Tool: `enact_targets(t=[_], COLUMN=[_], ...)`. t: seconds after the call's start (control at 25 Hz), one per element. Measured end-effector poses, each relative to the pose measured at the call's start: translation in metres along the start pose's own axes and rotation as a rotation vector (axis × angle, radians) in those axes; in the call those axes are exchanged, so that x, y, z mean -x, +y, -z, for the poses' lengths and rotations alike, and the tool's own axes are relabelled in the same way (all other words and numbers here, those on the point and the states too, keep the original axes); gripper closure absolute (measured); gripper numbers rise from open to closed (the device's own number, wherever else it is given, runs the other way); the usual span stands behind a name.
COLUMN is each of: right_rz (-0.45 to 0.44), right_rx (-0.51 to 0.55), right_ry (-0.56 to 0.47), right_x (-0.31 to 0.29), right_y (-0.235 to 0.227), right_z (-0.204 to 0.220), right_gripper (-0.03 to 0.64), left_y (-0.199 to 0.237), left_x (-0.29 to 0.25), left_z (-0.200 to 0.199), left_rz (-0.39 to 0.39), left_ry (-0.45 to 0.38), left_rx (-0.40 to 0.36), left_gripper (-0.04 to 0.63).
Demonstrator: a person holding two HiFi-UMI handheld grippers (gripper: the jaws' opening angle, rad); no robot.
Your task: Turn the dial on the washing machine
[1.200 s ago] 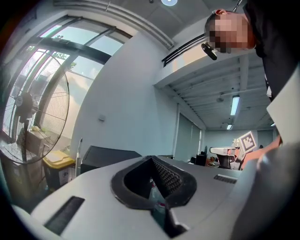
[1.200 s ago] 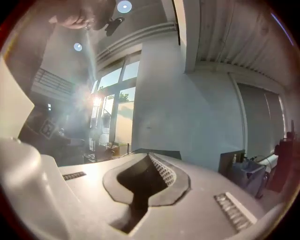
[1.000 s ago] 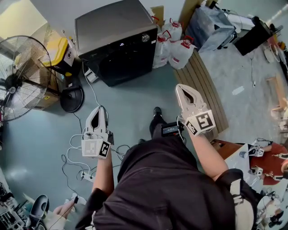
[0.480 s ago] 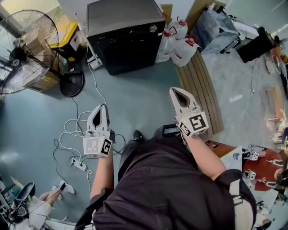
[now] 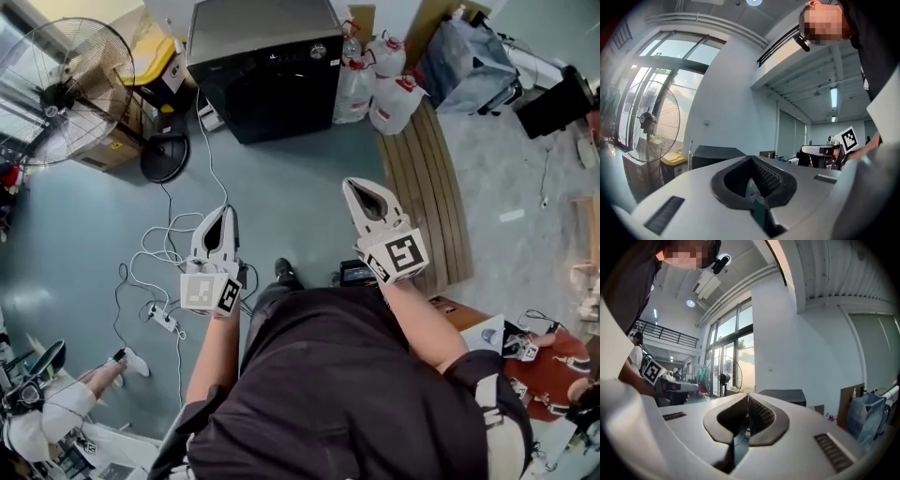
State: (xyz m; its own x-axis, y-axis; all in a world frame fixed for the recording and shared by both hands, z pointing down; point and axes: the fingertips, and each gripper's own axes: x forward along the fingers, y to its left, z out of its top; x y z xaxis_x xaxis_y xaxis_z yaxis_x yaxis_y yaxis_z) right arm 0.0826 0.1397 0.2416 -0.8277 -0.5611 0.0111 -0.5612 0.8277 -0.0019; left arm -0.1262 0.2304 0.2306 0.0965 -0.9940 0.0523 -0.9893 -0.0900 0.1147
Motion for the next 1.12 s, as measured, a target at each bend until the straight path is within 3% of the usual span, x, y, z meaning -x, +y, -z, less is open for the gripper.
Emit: enact_targets(t=[0.32, 0.48, 0.64, 0.8, 1.12], right_rz=[-0.016, -0.002, 0.022, 0.059, 0.043], right_rx=[0.006, -0.023, 0.018, -0.007, -0.019], right_ry=[0.020, 0.044, 0.014, 0.050, 0.099], right_x=[0.064, 0.068, 0.070, 0.068, 0.058], right_y=[-0.011, -0.004, 0.007, 0.013, 0.033], right_z=[0.015, 0.024, 0.016, 0.015, 0.019], right_gripper=[0.595, 0.595, 0.595, 0.595, 0.595], left_y=[-0.062, -0.062, -0.051, -0.037, -0.023], left_x=[0.019, 0.028, 0.034, 0.038, 0.048], left_z=[0.016, 0.022, 0.025, 0.020, 0.017], left_rz=[-0.012, 0.013, 0.026, 0.036, 0.024], left_ry=[0.059, 0.071, 0.074, 0.043, 0.045], left_rx=[-0.015, -0.030, -0.006, -0.003, 0.010], left_gripper=[0.584, 0.585, 0.586, 0.585, 0.586])
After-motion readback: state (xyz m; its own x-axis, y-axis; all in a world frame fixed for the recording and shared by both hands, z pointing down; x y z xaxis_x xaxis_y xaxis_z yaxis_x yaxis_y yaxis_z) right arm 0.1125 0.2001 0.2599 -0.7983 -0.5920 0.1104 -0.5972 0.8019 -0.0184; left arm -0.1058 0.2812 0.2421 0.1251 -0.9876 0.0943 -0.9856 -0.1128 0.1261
